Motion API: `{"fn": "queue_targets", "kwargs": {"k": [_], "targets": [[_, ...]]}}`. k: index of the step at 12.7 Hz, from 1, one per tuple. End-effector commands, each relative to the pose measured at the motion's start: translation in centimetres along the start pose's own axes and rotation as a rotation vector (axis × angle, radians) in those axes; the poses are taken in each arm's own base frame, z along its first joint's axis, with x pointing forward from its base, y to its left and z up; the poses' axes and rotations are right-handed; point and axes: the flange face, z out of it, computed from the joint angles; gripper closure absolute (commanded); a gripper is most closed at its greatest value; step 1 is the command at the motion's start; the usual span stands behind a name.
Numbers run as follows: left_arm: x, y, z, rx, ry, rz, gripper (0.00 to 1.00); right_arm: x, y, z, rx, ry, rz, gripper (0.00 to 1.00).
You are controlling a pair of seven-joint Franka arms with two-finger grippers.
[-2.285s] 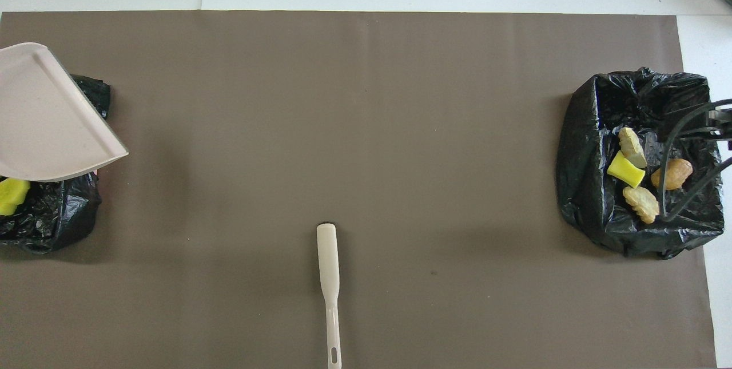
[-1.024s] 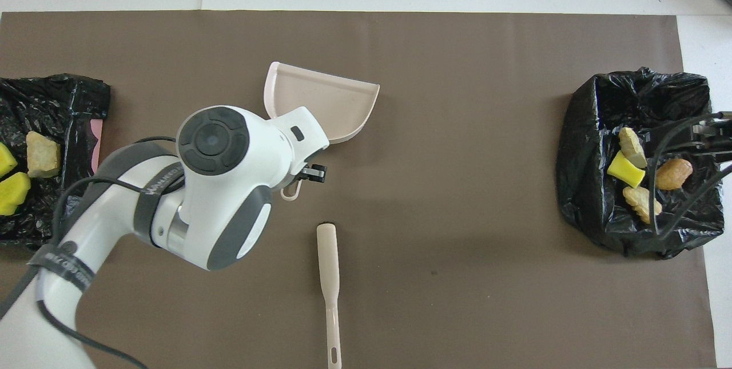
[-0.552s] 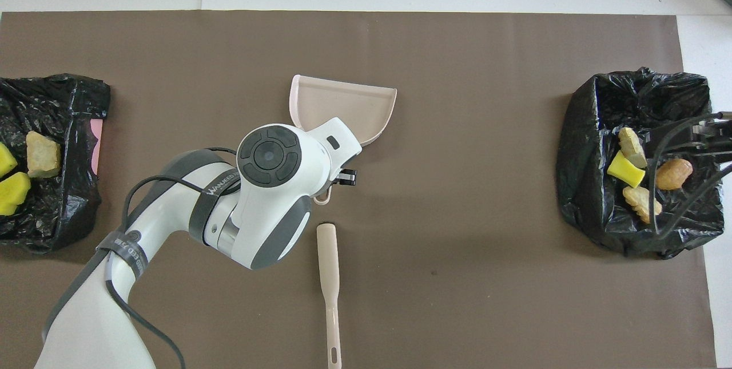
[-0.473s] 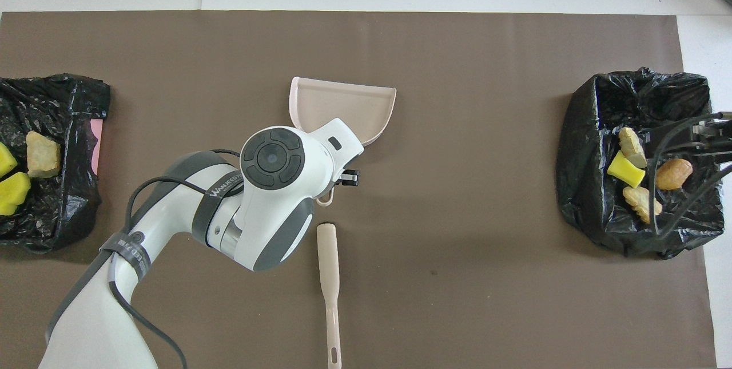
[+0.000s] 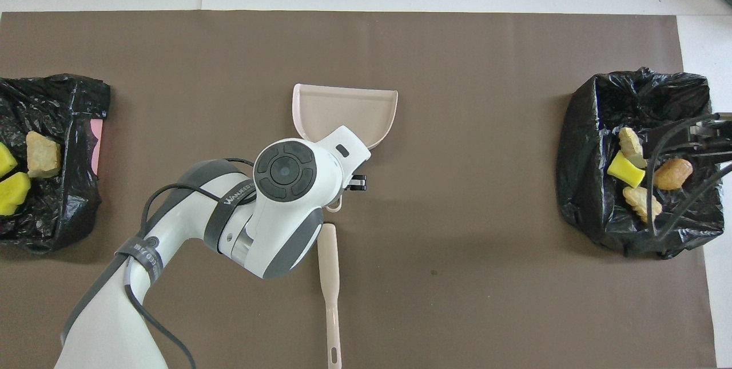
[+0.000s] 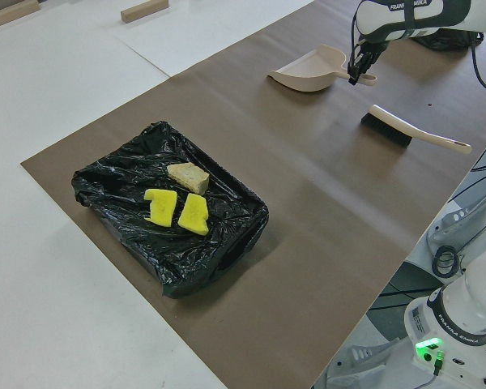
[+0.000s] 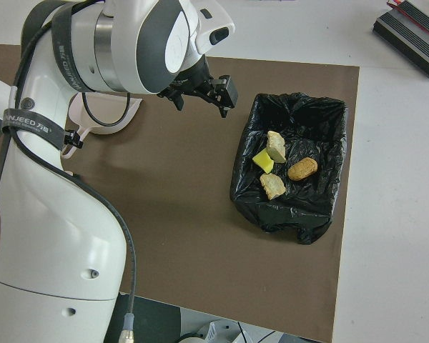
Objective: Sweep and dump trash in bin
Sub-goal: 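Bring the dustpan back and set it down mid-table with the left gripper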
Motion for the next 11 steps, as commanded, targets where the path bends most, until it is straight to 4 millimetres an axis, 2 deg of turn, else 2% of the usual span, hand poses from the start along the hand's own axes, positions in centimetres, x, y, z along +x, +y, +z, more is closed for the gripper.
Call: {"fn": "queue_targets", "kwargs": {"k": [1,2,3,5,6,9,11], "targets": [[-0.7,-0.1,-0.1,-0.010,0.010,-0.071,0.41,-0.6,0.1,-0.2,0.017,0.005,-0.016,0.00],[-0.7,-0.1,0.0,-0.007,0.006,-0.076,0.08,-0.7,0.0,-0.2,0.016,0.001,-0.019,0.00],[-0.6,-0.4,0.0,-0.001,-0.002,-0.074,0.00,-0.7,0.0,-0.2,0.018,-0.001,-0.021,0.00],[0.2,-1.6,-0.6,0.005,0.000,-0.089,0.00,-0.7,0.2,-0.2,0.018,0.001,-0.015,0.00],[1.1,-3.2,-1.4,0.019,-0.011,-0.114,0.00,-0.7,0.3,-0.2,0.017,0.001,-0.015,0.00],[3.1,-8.6,-5.6,0.042,-0.013,-0.102,0.00,-0.7,0.3,-0.2,0.017,0.002,-0.015,0.00],[3.5,-12.5,-8.6,0.059,-0.030,-0.084,0.00,-0.7,0.3,-0.2,0.017,0.002,-0.015,0.00]]}}
